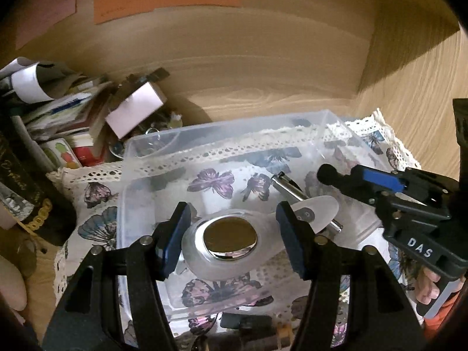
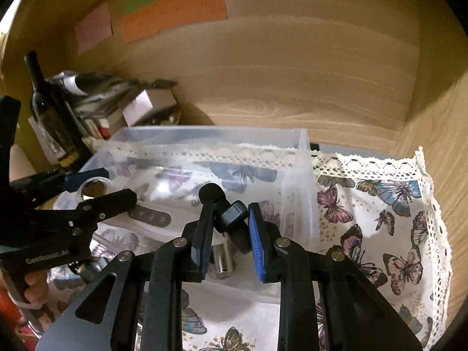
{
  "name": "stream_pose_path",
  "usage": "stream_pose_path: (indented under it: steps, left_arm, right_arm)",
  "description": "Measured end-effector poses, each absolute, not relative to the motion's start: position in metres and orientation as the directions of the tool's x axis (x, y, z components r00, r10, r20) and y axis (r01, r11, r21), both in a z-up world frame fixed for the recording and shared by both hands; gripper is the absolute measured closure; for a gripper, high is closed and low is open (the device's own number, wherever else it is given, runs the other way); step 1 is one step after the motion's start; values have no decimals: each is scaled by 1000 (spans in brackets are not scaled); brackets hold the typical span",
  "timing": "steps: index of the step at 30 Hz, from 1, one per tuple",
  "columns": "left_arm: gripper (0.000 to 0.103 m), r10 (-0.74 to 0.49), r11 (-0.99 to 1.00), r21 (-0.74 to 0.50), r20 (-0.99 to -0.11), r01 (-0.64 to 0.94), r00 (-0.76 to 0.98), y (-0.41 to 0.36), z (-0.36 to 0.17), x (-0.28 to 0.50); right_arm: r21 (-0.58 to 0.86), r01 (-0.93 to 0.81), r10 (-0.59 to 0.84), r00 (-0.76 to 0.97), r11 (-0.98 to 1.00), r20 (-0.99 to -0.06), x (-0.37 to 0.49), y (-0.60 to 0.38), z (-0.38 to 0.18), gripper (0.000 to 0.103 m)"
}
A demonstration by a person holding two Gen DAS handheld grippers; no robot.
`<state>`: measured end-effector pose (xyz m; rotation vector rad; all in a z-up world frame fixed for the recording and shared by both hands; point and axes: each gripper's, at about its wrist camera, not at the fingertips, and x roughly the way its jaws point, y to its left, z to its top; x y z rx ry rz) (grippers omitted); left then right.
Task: Organize rigid objects
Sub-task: 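Lower the white device into the box with the left tool while the right tool releases its piece inside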
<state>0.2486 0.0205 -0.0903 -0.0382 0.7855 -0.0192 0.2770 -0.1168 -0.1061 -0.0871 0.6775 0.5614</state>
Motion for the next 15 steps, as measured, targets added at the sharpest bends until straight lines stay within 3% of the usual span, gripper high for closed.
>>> stream_pose_path:
  steps: [5, 8, 15]
  left_arm:
    - [42, -44, 998, -56, -726, 4, 687, 19, -94, 251]
    - [42, -57, 997, -78, -721, 0, 691, 23, -89, 248]
    - [37, -29, 999, -43, -668, 1, 744, 24, -63, 223]
  right_arm:
    - [75, -512, 442, 646, 856, -622, 276, -115, -107, 79]
    - [93, -520, 457, 635, 849, -623, 276, -118, -104, 65]
    - [81, -531, 480, 678, 844, -557, 256, -127, -81, 54]
